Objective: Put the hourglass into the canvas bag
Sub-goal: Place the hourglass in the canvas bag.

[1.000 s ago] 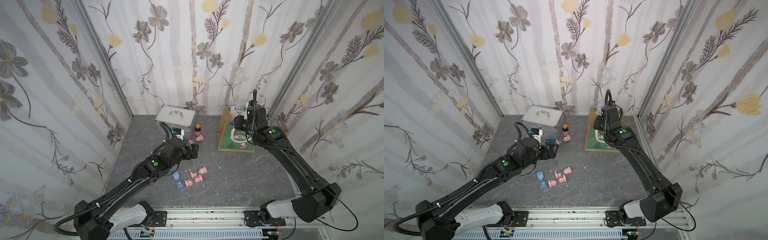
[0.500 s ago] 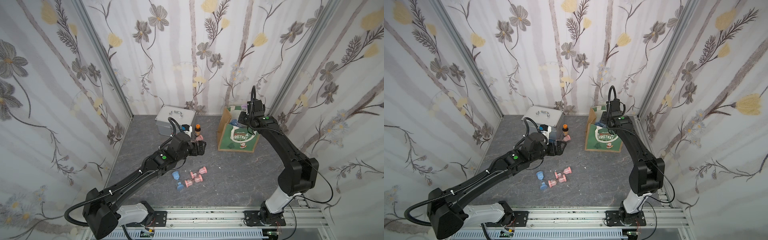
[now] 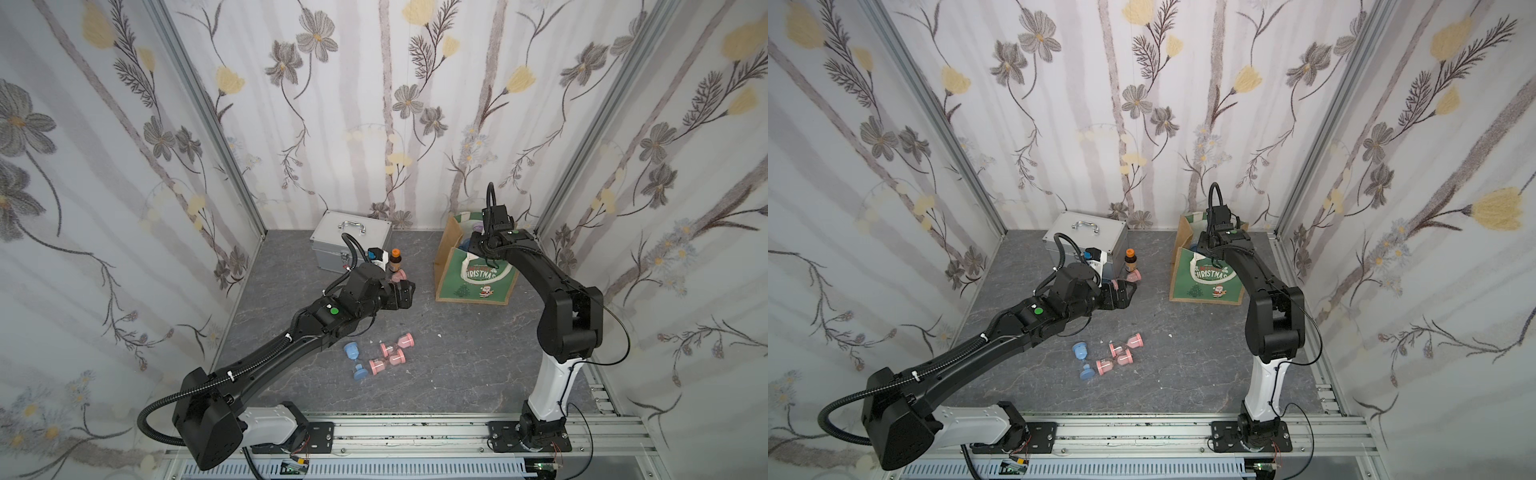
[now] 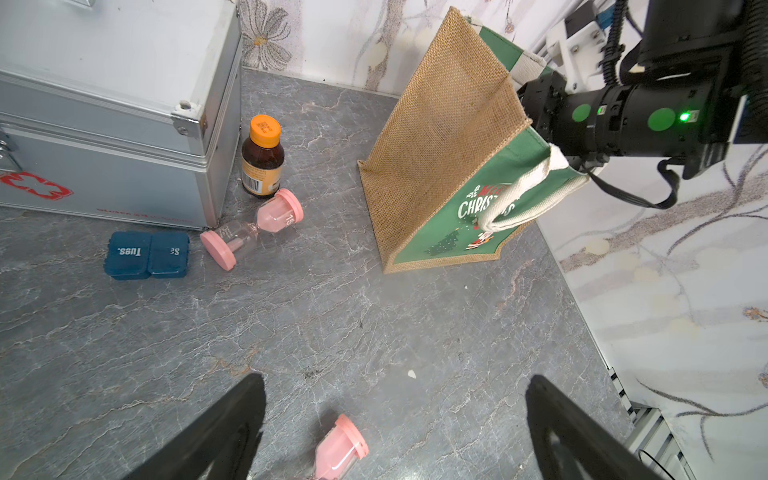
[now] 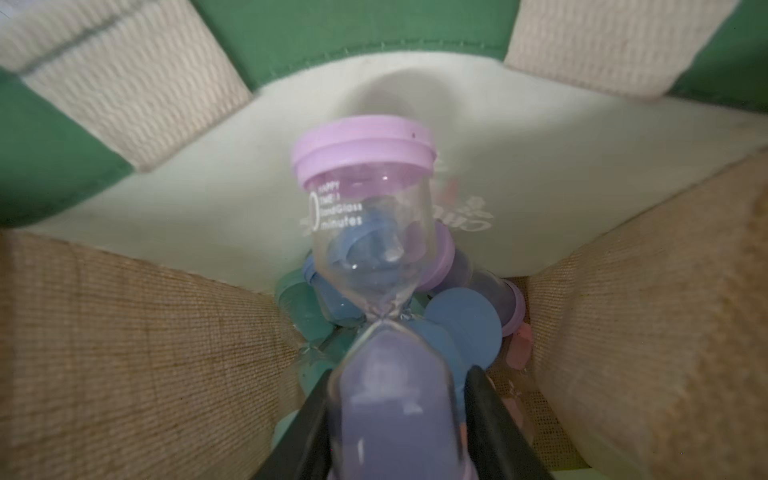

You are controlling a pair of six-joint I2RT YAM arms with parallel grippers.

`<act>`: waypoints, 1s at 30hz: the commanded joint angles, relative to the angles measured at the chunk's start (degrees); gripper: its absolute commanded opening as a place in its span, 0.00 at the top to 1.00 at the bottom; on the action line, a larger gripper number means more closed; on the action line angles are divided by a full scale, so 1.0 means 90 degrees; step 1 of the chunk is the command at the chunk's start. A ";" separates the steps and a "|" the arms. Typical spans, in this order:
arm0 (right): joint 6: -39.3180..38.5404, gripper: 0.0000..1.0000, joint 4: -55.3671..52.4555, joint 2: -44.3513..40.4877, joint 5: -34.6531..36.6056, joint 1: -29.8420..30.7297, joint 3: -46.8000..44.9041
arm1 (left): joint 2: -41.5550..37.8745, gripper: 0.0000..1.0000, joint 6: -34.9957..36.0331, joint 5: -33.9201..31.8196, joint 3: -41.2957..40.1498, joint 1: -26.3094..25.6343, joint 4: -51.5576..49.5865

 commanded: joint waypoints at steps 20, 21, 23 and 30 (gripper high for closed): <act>0.0007 0.21 0.0173 -0.1915 0.0201 0.0675 -0.0515 | -0.0398 0.00 -0.0089 -0.0407 -0.0086 0.0015 -0.0223; -0.0002 0.20 0.0195 -0.2033 0.0210 0.0751 -0.0584 | -0.0440 0.00 -0.0098 -0.0445 -0.0111 0.0015 -0.0246; -0.0004 0.19 0.0217 -0.2298 0.0298 0.0985 -0.0722 | -0.0545 0.00 -0.0140 -0.0525 -0.0156 0.0027 -0.0367; 0.0228 0.17 0.0305 -0.3075 0.0492 0.1765 -0.1251 | -0.0980 0.00 -0.0224 -0.0899 -0.0375 0.0029 -0.0780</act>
